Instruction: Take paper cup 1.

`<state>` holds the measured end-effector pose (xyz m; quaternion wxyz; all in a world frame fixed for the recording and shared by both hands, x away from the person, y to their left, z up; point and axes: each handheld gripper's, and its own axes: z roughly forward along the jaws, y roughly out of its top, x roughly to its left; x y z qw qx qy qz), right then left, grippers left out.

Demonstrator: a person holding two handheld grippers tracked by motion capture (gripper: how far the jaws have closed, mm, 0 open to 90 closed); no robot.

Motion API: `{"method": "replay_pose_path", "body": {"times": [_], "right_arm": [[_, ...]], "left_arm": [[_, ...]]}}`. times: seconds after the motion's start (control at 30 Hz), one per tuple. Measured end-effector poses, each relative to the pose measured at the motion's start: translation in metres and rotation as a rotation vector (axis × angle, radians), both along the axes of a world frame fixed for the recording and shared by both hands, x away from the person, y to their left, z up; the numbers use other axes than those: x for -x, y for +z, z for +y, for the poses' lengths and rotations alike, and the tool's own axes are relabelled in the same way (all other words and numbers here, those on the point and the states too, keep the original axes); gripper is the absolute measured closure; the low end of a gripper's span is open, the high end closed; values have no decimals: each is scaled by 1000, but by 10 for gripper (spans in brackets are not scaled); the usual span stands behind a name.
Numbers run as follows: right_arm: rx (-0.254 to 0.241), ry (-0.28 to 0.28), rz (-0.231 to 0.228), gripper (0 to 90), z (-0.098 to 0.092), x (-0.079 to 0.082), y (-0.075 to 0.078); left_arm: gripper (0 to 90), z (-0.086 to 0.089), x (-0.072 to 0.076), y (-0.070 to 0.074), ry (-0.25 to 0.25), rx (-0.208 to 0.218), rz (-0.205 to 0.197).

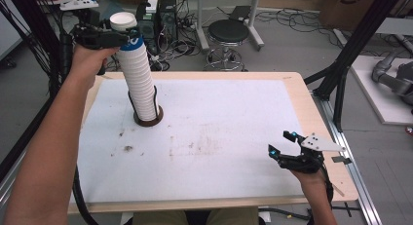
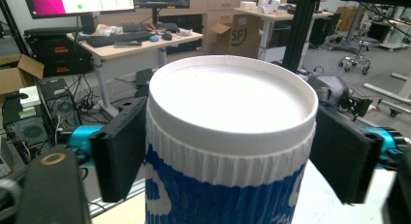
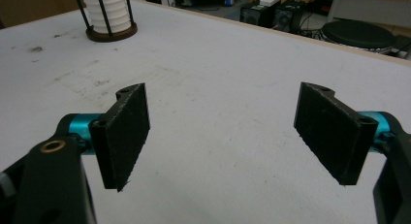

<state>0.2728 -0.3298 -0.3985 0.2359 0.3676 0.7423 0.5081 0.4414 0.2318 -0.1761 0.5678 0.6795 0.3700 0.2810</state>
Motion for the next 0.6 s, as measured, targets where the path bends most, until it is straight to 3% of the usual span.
{"method": "replay_pose_path", "body": {"times": [0.17, 0.6], "right_arm": [[-2, -2, 4, 210, -1, 0, 0], [-5, 4, 3, 210, 1, -1, 0]], "left_arm": [[269, 1, -1, 4, 9, -21, 1], [276, 7, 12, 36, 14, 40, -69]]}}
